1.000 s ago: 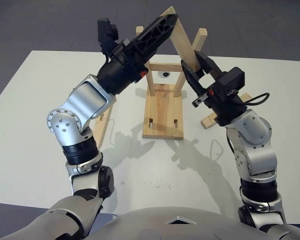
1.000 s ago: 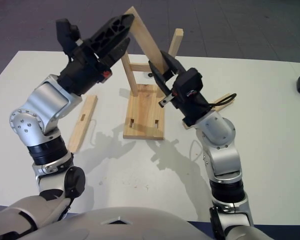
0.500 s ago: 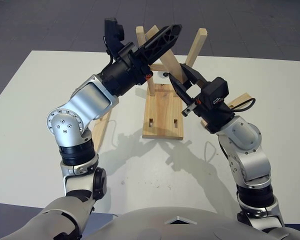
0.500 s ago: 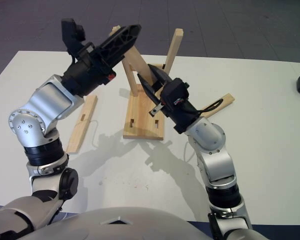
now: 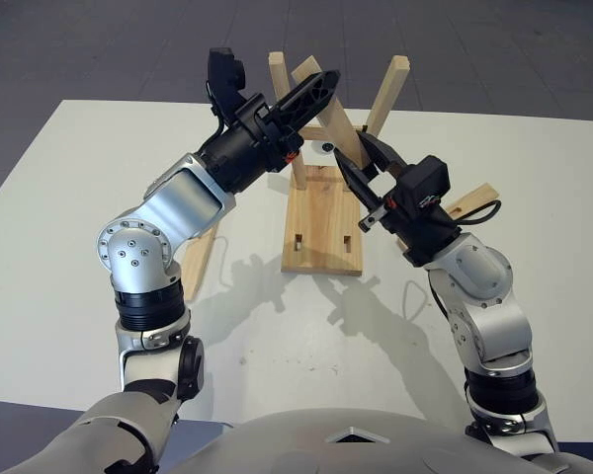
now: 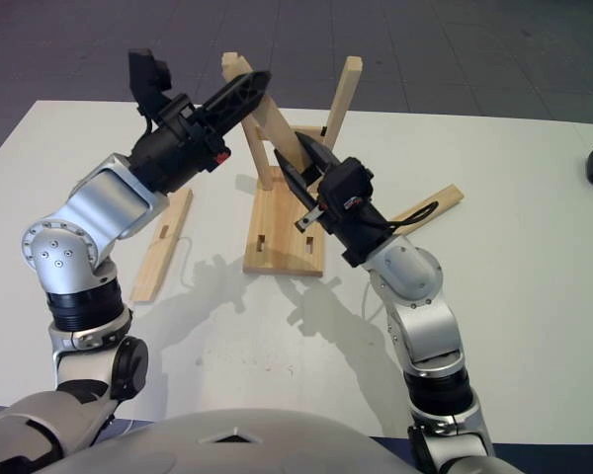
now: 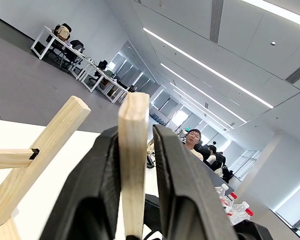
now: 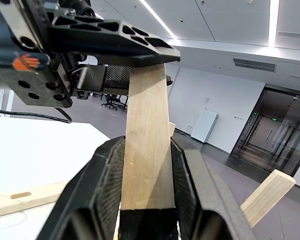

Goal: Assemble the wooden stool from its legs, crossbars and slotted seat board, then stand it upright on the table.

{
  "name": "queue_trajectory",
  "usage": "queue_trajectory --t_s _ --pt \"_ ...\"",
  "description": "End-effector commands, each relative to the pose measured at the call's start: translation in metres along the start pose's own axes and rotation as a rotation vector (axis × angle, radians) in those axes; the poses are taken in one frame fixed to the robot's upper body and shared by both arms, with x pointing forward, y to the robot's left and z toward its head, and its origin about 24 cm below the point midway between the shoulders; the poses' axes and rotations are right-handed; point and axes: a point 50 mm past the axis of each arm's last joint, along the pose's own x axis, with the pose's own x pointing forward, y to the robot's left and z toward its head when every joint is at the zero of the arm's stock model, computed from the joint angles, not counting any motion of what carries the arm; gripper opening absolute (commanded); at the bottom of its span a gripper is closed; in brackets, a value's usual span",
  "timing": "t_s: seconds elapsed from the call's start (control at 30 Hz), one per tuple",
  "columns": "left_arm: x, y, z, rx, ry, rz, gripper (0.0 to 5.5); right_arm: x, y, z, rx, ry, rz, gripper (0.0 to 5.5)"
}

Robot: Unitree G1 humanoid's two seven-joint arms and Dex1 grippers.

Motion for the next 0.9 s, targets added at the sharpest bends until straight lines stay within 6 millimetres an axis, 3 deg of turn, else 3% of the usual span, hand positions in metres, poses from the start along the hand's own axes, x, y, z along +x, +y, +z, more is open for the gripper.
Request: queue_trajectory --t_s 0.03,0.1,0.17,0.33,0.4,0.47,0.67,0.9 --pt "-0.002 0.002 0.0 0.017 0.0 0.009 0.48 0.0 -0.001 0.001 -0.002 0.004 -0.011 1.31" --pt "-0.002 0.003 0.003 0.033 -0.012 0.02 0.47 0.0 -0.001 0.001 0.004 0.006 -0.012 1.31" --pt "-0.004 0.006 0.01 0.06 -0.046 0.052 0.43 0.0 0.0 -0.001 0.022 0.017 -0.012 1.82" --pt "-0.033 0.024 0.068 0.328 -0.365 0.371 0.43 -0.008 -0.005 -0.011 0.05 0.082 -0.028 2.67" --pt "-0.051 0.026 0.077 0.412 -0.41 0.441 0.43 -0.012 -0.007 -0.015 0.05 0.103 -0.05 2.96" --pt "-0.071 0.032 0.074 0.453 -0.4 0.507 0.43 -0.016 -0.01 -0.017 0.049 0.119 -0.072 3.32" --pt "-0.126 0.074 0.035 0.449 -0.248 0.717 0.43 -0.028 -0.017 -0.022 0.029 0.165 -0.153 4.28" --pt "-0.142 0.097 0.009 0.424 -0.21 0.859 0.43 -0.03 -0.02 -0.025 0.002 0.183 -0.166 5.38"
